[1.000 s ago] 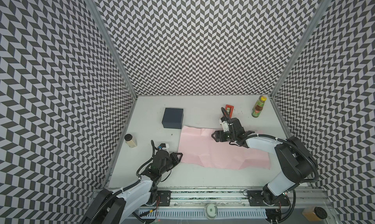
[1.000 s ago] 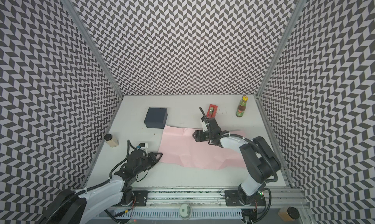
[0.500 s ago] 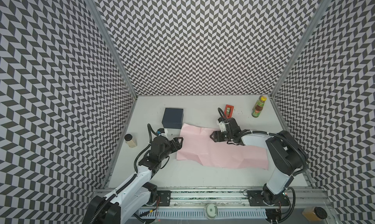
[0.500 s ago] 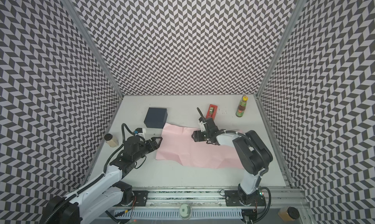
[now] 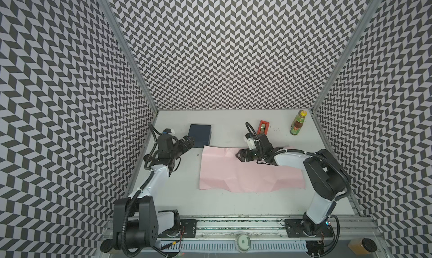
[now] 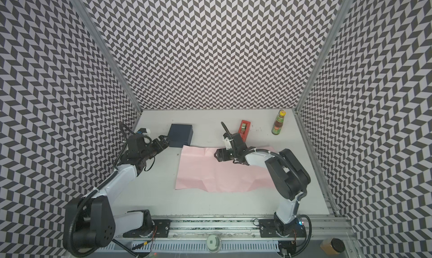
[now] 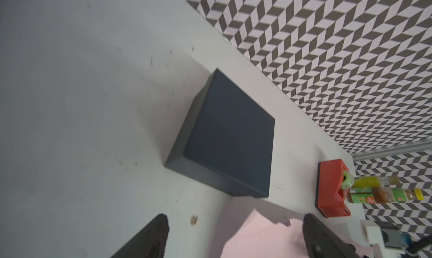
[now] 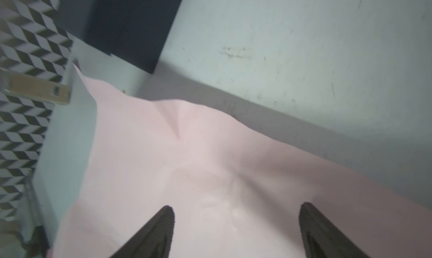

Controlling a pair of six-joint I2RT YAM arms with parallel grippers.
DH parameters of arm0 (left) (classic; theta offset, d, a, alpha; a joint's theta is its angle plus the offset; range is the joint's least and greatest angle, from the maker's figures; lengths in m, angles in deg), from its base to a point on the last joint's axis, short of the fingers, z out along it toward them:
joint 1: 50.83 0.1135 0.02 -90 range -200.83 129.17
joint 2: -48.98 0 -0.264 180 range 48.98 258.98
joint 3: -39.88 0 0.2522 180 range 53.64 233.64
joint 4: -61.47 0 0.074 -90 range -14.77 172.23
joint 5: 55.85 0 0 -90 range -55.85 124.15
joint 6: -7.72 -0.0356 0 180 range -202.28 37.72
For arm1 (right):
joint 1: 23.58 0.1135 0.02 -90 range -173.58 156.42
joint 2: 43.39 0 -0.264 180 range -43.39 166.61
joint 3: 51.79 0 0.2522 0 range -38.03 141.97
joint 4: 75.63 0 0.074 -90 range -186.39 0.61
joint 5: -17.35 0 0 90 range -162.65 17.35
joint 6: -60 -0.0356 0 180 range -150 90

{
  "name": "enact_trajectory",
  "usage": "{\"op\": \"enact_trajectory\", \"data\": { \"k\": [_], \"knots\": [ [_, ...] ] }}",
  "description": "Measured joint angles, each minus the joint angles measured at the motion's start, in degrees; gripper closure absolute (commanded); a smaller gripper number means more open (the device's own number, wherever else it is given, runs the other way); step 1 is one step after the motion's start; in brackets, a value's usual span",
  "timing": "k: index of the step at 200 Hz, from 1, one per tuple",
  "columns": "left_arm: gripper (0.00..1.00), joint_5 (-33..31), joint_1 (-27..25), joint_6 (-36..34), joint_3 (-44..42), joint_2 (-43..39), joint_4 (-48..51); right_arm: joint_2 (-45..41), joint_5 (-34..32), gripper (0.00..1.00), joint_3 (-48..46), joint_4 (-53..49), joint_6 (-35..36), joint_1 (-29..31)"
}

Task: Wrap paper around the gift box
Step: 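Grasp the navy box with the left gripper while the right gripper grasps its other end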

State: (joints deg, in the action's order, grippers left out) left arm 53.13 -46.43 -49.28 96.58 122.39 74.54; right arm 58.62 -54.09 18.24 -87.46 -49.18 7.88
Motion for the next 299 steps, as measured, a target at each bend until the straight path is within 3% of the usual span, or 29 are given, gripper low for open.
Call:
{"op": "enact_trajectory", "data": {
  "k": [43,116,158,203,242,299],
  "knots": [
    [0.06,0.9,2.47,-7.93,16.92,14.64,3.15,3.15,1.03,0.05,10.8,7.28,-7.67,3.82],
    [0.07,8.55,4.28,-18.4,32.37,36.22,12.79,26.08,1.7,0.07,33.0,11.19,-19.85,8.94],
    [0.13,12.98,4.26,-20.44,33.07,38.66,15.34,32.87,1.46,0.08,40.04,9.53,-21.88,9.73],
    [0.26,18.05,4.26,-20.11,33.9,41.77,15.26,38.21,1.38,0.11,49.27,7.63,-22.25,10.45],
    [0.38,20.7,4.33,-19.39,34.01,41.88,14.75,40.57,0.7,0.22,52.59,6.05,-22.1,10.54],
    [0.42,20.81,4.66,-16.85,31.3,40.33,12.24,40.63,0.07,0.36,53.44,4.44,-20.7,10.51]
  ]
}}
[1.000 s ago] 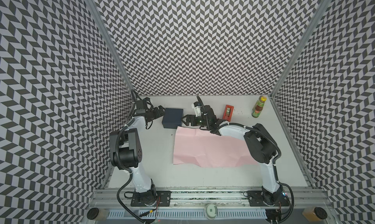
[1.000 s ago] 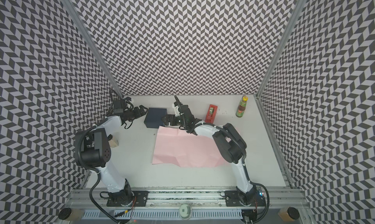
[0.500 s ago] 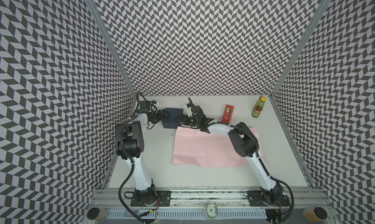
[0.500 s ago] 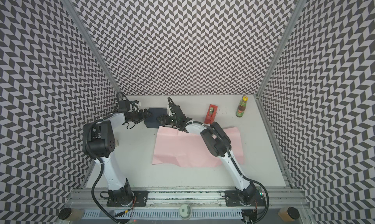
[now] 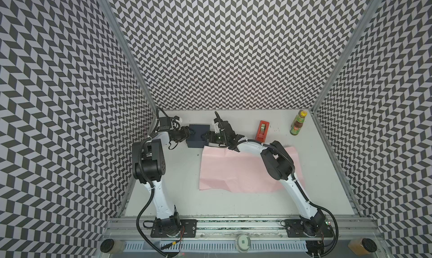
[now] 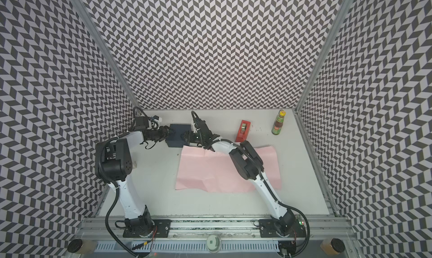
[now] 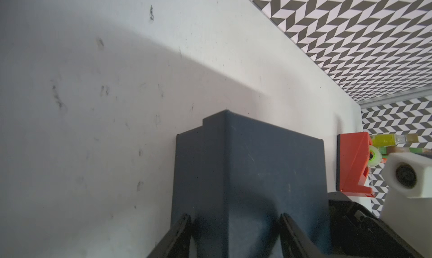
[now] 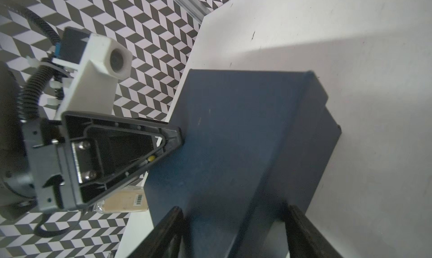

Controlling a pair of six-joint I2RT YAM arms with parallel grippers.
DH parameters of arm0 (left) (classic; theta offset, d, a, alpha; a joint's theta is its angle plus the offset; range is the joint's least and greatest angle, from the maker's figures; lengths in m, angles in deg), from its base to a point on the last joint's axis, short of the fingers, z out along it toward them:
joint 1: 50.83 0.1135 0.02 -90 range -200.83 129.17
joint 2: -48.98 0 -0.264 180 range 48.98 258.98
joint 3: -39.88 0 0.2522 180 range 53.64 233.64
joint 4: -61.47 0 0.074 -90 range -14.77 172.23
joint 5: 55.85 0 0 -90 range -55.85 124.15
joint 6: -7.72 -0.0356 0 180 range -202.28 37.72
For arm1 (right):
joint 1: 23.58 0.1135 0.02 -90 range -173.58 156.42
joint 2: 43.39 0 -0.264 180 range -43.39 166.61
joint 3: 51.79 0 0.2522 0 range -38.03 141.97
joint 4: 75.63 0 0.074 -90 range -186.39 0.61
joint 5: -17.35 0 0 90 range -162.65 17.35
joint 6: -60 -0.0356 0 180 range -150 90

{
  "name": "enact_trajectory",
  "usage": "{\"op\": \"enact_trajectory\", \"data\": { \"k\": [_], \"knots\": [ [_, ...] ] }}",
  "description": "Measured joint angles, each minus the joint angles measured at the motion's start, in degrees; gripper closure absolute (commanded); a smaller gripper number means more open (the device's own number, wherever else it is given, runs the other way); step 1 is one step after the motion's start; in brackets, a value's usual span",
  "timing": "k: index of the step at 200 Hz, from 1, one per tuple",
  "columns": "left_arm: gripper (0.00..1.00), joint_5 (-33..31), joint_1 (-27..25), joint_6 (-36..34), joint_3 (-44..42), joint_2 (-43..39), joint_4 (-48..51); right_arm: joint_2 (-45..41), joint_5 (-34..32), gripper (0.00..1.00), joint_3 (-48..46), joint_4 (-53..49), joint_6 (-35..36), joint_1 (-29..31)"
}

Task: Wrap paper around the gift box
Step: 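Grasp the navy box with the left gripper while the right gripper grasps its other end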

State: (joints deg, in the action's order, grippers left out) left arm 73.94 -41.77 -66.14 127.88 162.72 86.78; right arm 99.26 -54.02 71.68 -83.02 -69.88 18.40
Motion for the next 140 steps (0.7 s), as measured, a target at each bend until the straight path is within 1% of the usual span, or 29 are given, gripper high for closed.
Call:
{"op": "enact_trajectory", "data": {
  "k": [24,75,119,140],
  "knots": [
    [0.48,-0.55,-0.11,1.53,-0.9,-0.94,-0.76,-0.04,-0.26,0.38,0.7,-0.96,1.03,-0.07],
    [0.53,-1.64,-1.75,5.84,-1.7,-2.6,-2.58,-1.66,-1.6,0.43,0.81,-4.31,3.04,-0.7],
    [0.54,-1.62,-4.04,9.7,-0.96,-3.61,-4.31,-4.24,-3.19,0.46,0.72,-7.96,4.98,-1.92],
    [0.54,-1.57,-5.62,11.58,-0.26,-3.61,-5.29,-6.54,-4.0,0.48,-0.85,-8.7,5.77,-2.93]
  ]
}}
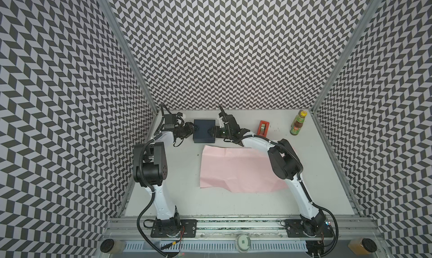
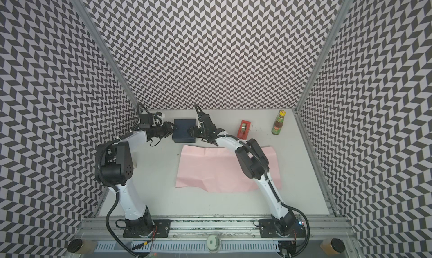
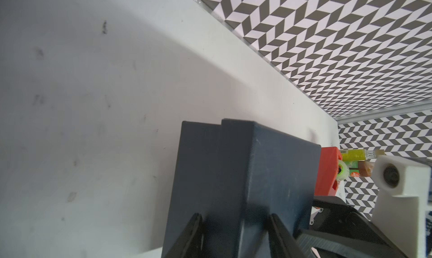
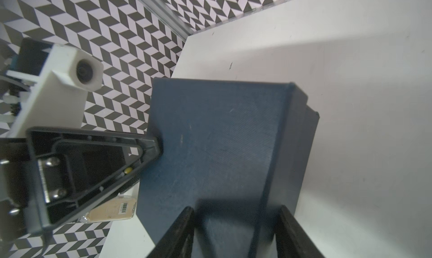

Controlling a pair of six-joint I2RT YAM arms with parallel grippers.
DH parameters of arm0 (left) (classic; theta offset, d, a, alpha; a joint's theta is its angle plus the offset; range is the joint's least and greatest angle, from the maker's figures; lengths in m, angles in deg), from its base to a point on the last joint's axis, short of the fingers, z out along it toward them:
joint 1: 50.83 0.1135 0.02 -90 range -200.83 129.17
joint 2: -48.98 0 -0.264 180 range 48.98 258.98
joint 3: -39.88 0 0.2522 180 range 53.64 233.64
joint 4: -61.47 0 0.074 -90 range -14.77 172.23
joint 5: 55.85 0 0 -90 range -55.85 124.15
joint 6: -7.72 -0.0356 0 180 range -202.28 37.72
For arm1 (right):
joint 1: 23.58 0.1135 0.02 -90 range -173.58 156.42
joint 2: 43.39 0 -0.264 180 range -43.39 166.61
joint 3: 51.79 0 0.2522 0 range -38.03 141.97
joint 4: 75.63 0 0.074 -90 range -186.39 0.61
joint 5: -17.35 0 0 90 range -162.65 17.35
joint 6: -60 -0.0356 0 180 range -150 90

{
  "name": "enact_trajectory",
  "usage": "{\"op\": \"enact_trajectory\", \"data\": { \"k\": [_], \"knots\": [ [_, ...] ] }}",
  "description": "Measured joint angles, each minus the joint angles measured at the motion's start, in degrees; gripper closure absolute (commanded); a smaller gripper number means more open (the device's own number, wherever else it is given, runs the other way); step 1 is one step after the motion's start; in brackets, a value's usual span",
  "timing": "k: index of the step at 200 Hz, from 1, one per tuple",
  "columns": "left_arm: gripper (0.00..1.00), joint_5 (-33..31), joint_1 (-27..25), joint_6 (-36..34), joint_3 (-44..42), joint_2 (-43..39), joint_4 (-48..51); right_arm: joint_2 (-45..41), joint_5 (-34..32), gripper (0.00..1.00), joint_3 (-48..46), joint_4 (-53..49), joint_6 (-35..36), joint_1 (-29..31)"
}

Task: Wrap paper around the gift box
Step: 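Grasp the navy box with the left gripper while the right gripper grasps its other end, then lift the navy box with both grippers and carry it onto the pink paper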

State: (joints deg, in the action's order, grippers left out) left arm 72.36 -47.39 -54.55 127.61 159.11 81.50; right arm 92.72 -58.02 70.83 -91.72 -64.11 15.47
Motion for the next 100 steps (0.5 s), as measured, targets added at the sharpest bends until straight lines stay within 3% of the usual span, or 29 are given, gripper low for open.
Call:
{"op": "enact_trajectory", "data": {
  "k": [48,100],
  "knots": [
    [0.58,0.15,-4.28,4.11,0.48,-0.59,-1.73,-6.99,-1.75,0.51,-7.1,-1.14,1.79,-2.01],
    [0.59,0.83,-10.36,8.68,-0.26,-5.49,-3.52,-22.36,-4.0,0.54,-21.88,-1.31,3.34,-3.74]
  ]
}}
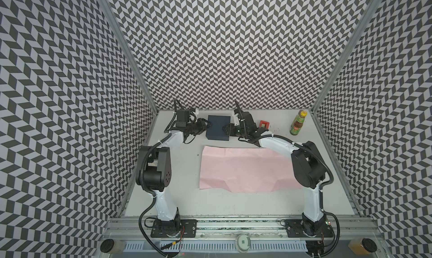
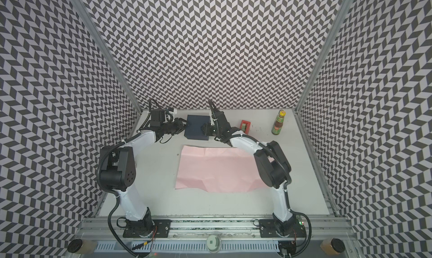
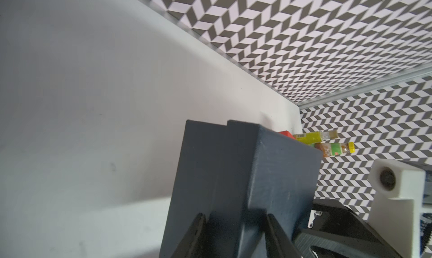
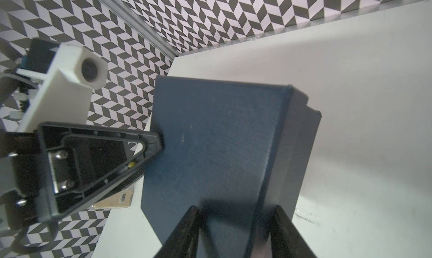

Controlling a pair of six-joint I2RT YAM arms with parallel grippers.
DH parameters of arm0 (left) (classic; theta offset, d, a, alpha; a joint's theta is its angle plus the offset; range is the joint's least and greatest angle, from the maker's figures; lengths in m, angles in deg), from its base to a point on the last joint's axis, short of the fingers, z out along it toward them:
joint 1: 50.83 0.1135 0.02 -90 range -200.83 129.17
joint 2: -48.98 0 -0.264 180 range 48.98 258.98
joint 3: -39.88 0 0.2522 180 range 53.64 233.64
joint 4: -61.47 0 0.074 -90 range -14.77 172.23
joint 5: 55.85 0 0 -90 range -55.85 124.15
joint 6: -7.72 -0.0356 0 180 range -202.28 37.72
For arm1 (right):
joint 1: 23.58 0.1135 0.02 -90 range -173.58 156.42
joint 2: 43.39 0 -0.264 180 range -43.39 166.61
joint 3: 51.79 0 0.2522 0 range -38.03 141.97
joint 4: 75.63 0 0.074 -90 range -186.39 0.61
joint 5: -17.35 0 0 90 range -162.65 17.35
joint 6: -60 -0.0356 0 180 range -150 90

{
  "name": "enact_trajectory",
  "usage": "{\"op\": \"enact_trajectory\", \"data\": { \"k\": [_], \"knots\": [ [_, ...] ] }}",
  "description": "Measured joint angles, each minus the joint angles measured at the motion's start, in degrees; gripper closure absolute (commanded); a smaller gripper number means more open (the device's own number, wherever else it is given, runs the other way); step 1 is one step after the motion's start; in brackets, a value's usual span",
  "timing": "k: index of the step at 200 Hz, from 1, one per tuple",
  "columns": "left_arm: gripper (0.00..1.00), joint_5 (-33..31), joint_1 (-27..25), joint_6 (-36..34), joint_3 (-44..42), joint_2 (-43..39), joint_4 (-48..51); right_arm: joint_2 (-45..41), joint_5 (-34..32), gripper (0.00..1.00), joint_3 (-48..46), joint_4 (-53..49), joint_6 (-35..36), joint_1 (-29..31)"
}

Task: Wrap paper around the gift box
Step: 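Lift the navy box with both grippers and carry it onto the pink paper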

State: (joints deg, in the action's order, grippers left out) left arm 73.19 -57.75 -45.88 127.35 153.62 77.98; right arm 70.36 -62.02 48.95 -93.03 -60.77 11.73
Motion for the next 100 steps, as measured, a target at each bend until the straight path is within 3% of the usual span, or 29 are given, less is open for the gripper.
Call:
{"op": "enact_trajectory", "data": {
  "k": [51,100],
  "knots": [
    [0.59,-1.05,-7.89,6.03,-8.81,-7.61,-5.53,-16.09,-1.25,0.56,-13.51,-4.85,2.19,-1.38],
    [0.59,-4.59,-20.94,14.36,-23.93,-14.19,-9.18,-32.94,-3.08,0.56,-32.17,-10.71,3.17,-1.38]
  ]
}}
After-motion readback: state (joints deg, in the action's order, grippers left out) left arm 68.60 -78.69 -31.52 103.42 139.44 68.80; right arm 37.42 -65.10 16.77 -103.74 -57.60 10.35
